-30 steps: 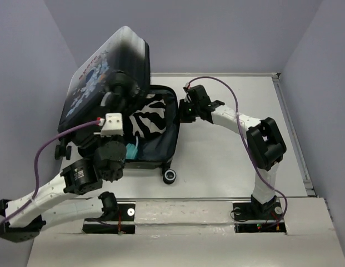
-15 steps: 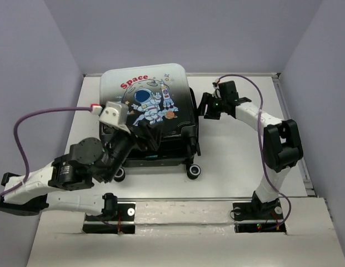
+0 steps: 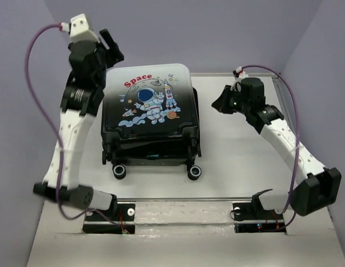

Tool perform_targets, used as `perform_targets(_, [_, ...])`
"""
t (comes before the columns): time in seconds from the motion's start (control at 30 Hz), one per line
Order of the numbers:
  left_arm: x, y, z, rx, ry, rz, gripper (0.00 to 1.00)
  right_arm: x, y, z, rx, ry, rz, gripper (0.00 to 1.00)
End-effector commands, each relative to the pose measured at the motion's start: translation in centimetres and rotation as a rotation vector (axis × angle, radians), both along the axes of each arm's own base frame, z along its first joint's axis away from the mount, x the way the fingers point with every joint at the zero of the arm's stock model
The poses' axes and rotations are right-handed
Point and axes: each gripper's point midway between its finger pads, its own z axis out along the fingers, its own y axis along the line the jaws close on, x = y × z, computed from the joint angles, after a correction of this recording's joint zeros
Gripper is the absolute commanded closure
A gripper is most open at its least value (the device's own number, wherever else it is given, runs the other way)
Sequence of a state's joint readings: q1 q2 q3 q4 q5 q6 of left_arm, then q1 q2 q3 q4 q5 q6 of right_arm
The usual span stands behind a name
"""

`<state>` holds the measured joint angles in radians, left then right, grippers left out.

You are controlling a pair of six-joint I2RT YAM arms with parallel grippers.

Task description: Pack the luggage

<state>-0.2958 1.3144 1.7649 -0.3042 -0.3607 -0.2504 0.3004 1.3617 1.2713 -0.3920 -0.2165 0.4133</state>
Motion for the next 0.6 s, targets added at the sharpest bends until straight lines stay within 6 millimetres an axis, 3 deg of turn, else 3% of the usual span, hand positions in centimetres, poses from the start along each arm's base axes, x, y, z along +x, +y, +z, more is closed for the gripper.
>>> perform_targets(0.0, [7.2, -0.7, -3.4, -0.057, 0.163, -0.182, 0.18, -8.6, 8.2, 0.1, -0.024, -0.029, 0.322, 0.93])
perform_targets(0.03, [10.5, -0.8, -6.2, -0.059, 0.234, -0.196, 0.15, -10.2, 9.5, -0.1, -0.032, -0.028, 0.374, 0.93])
perform_targets(0.07, [11.1, -0.7, -3.1, -0.067, 0.172, -0.221, 0.14, -11.7, 10.8, -0.4, -0.041, -0.025, 0.427, 0.93])
perform_targets(0.1, [12.1, -0.6, -3.3, -0.069, 0.181, -0.233, 0.11, -13.1, 12.0, -0.7, -0.047, -0.023, 0.477, 0.93])
perform_targets(0.13, [14.3, 0.3, -5.1, -0.074, 0.215, -0.224, 0.09, -15.4, 13.8, -1.5, -0.067, -0.014, 0.548, 0.93])
perform_targets(0.2, [15.7, 0.9, -5.9, -0.107, 0.202, -0.236, 0.03, -17.5, 15.1, -2.6, -0.097, 0.008, 0.606, 0.93])
perform_targets(0.27, [17.8, 1.8, -8.0, -0.126, 0.218, -0.228, 0.01, -19.5, 16.5, -4.5, -0.127, 0.050, 0.672, 0.93])
perform_targets(0.3, [18.5, 3.0, -8.5, -0.135, 0.212, -0.210, 0.01, -19.8, 16.7, -5.2, -0.146, 0.064, 0.677, 0.93])
perform_targets(0.37, [20.1, 3.4, -10.7, -0.136, 0.239, -0.204, 0.01, -19.3, 16.8, -7.6, -0.201, 0.103, 0.671, 0.93])
perform_targets(0.47, [21.8, 3.6, -12.1, -0.130, 0.241, -0.200, 0.01, -16.6, 15.7, -9.9, -0.317, 0.100, 0.541, 0.93])
perform_targets(0.57, [23.0, 4.0, -13.2, -0.124, 0.242, -0.188, 0.01, -12.6, 12.8, -11.1, -0.397, 0.092, 0.339, 0.93])
